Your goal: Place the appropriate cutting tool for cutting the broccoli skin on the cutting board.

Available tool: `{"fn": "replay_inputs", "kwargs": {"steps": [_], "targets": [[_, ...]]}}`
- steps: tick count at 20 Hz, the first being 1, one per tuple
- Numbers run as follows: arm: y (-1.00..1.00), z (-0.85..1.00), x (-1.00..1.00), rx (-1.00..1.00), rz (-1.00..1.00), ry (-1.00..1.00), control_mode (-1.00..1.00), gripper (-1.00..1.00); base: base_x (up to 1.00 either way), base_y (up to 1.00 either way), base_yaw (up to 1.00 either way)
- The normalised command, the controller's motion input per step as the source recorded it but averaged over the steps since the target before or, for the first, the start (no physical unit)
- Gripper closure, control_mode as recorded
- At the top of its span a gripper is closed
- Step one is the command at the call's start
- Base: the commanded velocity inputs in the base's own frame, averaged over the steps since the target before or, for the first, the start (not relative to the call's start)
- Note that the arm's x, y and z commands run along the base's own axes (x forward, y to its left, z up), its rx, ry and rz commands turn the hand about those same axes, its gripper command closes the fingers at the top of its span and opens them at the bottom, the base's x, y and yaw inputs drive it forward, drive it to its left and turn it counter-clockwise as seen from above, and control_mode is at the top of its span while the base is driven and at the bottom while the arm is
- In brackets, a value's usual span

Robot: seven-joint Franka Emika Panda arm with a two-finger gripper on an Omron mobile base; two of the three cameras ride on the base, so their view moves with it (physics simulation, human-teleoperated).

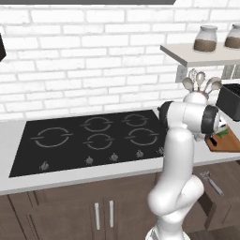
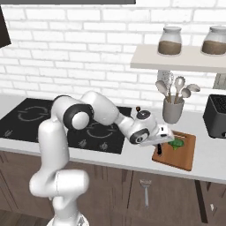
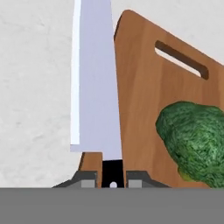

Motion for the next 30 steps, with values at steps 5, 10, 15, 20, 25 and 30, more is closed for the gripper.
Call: {"fn": "replay_inputs", "kwargs": {"steps": [5, 10, 15, 20, 25, 30], "targets": [[-0.45, 0.00, 0.11, 0.25, 0.00, 0.00, -1.00, 1.00, 0.00, 0.00, 0.00], [0.00, -0.07, 0.00, 0.00, 0.00, 0.00, -1.00, 1.00, 0.00, 0.00, 0.00], [0.02, -0.23, 0.00, 0.00, 0.00, 0.01, -1.00, -1.00, 0.00, 0.00, 0.00], [0.00, 0.00, 0.00, 0.00, 0.00, 0.01, -1.00, -1.00, 0.00, 0.00, 0.00], [-0.06, 0.53, -0.02, 0.00, 0.00, 0.02, -1.00, -1.00, 0.00, 0.00, 0.00], [-0.16, 0.96, -0.08, 0.00, 0.05, 0.00, -1.00, -1.00, 0.00, 0.00, 0.00]]}}
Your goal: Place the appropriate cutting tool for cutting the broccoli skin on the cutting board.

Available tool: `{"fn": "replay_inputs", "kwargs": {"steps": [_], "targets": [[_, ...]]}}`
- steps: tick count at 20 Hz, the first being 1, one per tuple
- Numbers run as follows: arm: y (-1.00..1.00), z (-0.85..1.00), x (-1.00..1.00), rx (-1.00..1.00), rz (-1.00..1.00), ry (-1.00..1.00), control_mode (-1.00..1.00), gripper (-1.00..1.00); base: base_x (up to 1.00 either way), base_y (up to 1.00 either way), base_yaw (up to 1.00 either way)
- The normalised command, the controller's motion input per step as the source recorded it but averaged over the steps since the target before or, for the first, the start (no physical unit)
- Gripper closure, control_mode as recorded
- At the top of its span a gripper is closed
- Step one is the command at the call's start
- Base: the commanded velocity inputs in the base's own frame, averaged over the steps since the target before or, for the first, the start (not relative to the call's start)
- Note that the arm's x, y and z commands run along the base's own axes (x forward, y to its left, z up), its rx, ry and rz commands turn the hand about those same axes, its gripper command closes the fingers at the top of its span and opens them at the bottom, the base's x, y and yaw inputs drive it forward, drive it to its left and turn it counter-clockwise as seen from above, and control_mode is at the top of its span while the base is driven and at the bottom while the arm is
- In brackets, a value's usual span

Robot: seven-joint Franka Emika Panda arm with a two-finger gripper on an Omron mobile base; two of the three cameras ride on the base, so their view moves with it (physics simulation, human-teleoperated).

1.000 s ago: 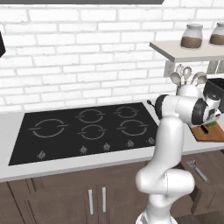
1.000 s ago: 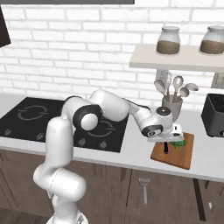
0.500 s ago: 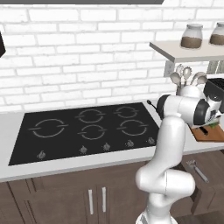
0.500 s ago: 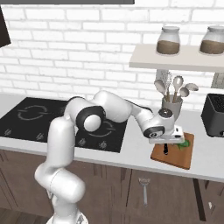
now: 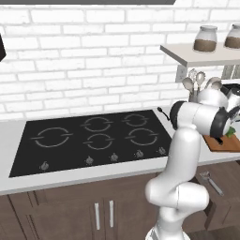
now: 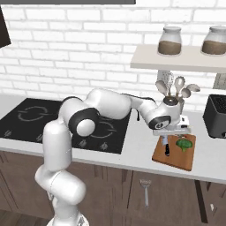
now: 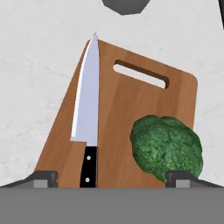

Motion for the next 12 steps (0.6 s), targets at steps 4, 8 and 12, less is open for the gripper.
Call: {"fn": "replay_inputs", "kwargs": {"steps": [4, 8, 12], "targets": [[-0.04, 0.42, -0.05, 0.00, 0.05, -0.01, -1.00, -1.00, 0.00, 0.00, 0.00], [0.02, 0.00, 0.00, 0.00, 0.00, 0.01, -1.00, -1.00, 0.00, 0.00, 0.00], [0.45, -0.01, -0.28, 0.00, 0.06, 0.00, -1.00, -1.00, 0.00, 0.00, 0.00]]}}
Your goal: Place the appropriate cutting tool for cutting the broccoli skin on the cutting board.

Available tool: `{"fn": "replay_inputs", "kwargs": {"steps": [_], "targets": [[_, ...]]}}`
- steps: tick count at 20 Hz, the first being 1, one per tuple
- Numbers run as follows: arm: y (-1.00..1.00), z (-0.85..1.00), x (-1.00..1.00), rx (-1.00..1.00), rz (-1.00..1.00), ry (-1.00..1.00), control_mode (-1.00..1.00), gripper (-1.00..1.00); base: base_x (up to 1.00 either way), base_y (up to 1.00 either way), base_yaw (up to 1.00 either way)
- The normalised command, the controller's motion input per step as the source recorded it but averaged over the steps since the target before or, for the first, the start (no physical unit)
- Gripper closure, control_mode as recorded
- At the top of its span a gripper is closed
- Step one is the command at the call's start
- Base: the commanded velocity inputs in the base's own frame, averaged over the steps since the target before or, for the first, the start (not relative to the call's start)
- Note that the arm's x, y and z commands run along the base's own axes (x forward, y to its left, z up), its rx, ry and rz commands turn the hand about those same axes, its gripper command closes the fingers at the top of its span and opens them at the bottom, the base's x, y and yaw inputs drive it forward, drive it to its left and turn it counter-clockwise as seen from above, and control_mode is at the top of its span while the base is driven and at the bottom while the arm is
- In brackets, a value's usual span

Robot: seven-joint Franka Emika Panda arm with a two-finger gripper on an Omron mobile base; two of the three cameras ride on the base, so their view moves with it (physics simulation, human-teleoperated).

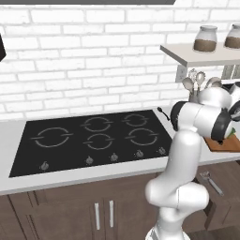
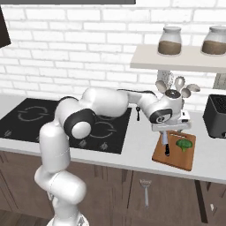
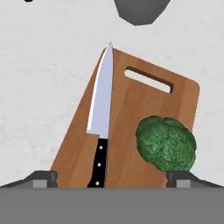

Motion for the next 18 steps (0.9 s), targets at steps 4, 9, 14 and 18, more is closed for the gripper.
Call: {"fn": "replay_inputs", "kwargs": {"steps": [4, 9, 14, 18], "targets": [[0.71, 0.00, -0.41, 0.00, 0.11, -0.02, -1.00, -1.00, 0.00, 0.00, 0.00], [0.73, 0.18, -0.46, -0.06, 0.12, 0.00, -1.00, -1.00, 0.00, 0.00, 0.00], [0.66, 0.60, -0.46, -0.10, 0.09, 0.00, -1.00, -1.00, 0.00, 0.00, 0.00], [0.73, 0.71, -0.33, -0.11, 0.12, 0.00, -1.00, -1.00, 0.00, 0.00, 0.00]]}}
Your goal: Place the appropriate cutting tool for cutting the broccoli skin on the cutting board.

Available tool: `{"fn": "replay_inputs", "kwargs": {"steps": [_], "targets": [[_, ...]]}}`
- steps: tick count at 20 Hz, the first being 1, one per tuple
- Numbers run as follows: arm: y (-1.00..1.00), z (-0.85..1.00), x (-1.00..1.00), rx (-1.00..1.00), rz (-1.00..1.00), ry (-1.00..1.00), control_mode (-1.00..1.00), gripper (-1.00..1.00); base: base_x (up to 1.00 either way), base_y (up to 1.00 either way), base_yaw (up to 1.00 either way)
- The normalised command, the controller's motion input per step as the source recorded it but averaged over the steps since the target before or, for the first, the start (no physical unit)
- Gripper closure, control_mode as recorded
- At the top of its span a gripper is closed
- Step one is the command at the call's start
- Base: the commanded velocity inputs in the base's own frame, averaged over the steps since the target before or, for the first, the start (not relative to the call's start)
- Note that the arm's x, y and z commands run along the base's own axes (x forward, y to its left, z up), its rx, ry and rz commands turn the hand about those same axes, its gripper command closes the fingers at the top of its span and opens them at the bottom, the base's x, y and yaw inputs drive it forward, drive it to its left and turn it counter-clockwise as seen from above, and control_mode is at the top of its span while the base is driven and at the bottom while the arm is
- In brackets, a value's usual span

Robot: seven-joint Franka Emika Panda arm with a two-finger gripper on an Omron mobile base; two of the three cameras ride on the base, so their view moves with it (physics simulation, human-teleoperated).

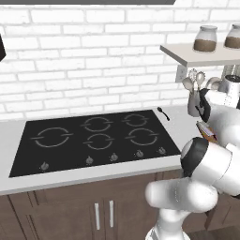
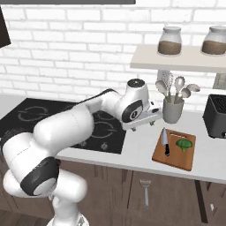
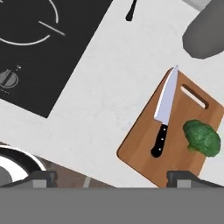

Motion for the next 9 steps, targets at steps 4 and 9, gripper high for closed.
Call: {"fn": "replay_inputs", "kwargs": {"steps": [4, 9], "targets": [[0.79, 0.61, -0.28, -0.11, 0.16, 0.01, -1.00, -1.00, 0.00, 0.00, 0.00], [0.87, 0.52, -0.37, -0.12, 0.18, 0.02, -1.00, -1.00, 0.00, 0.00, 0.00]]}}
